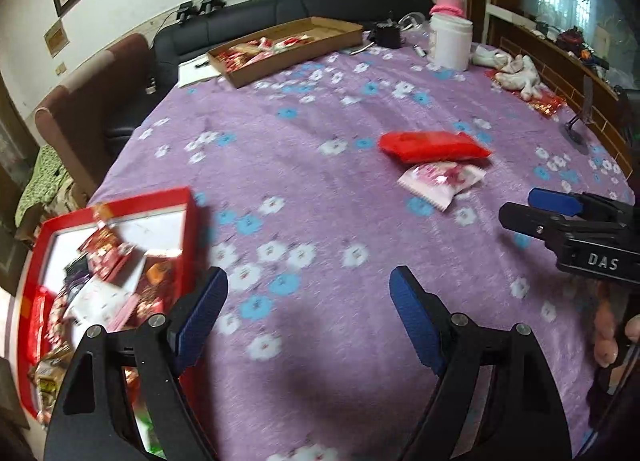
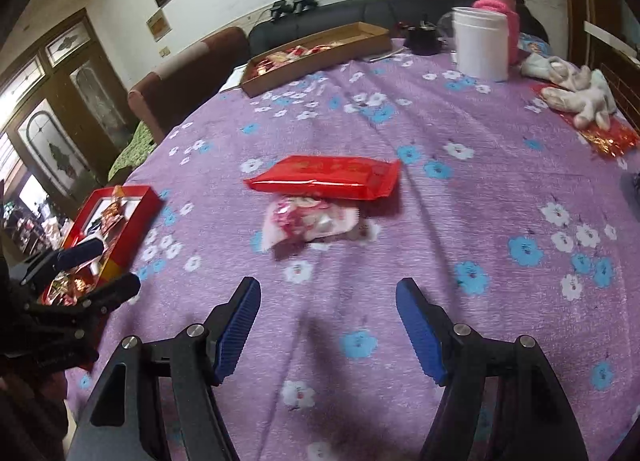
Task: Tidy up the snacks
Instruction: 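Move both grippers back toward the red pack and pink candy bag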
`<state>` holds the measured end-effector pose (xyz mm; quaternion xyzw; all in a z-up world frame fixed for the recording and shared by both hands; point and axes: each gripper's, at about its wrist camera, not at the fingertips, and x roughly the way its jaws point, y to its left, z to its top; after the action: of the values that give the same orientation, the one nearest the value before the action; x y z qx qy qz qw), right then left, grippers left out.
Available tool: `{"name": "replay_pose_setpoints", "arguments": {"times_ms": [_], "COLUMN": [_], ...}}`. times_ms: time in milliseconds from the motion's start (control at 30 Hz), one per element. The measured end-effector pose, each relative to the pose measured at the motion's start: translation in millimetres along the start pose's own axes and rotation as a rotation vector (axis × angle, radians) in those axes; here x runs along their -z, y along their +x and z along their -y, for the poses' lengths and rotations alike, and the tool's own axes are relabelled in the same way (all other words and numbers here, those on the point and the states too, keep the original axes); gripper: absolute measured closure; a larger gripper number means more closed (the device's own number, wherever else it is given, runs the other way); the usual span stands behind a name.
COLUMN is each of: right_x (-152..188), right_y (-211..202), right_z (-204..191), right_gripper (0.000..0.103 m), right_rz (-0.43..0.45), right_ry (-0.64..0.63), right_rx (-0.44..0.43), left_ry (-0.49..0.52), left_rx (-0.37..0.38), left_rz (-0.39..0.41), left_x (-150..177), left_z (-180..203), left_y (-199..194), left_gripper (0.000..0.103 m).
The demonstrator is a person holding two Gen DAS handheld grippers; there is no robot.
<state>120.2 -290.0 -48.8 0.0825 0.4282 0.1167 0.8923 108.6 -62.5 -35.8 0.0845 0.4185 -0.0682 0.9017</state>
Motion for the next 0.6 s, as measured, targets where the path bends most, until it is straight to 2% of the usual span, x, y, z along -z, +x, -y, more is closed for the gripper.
{"name": "replay_pose_setpoints", "arguments": {"times_ms": [67, 167, 267, 367, 600], "right_x": [-2.1, -6.1, -10.3, -11.6, -13.9], "right_y": [-5.4, -13.6, -16.4, -17.7, -25.2], "right_z": [10.8, 30.3, 53.8, 68.9, 78.7], "right_gripper": [0.031, 0.030, 0.030, 0.030, 0.030], "right_rz": [0.032, 0.082, 0.096, 0.093, 0.109], "right_ry": [0.037, 0.106, 0.202, 0.265, 0.311], "right_rx": [0.006, 0.038, 0.039, 0.038, 0.005], "left_ry": [0.031, 0.058, 0.059, 0.065, 0.088], "left_rx": [0.013, 0.038, 0.062, 0.117, 0.269], "left_rz": [0.016, -0.017, -0.009, 0.004, -0.044], "left_x": [-6.3, -15.9, -25.4, -36.5, -59.6], "left_z": [9.5, 25.6, 37.5, 46.8, 62.0], "left_y": [6.9, 25.0, 35.5, 43.2, 65.2], "left_gripper": [0.019, 0.020, 0.020, 0.020, 0.020]}}
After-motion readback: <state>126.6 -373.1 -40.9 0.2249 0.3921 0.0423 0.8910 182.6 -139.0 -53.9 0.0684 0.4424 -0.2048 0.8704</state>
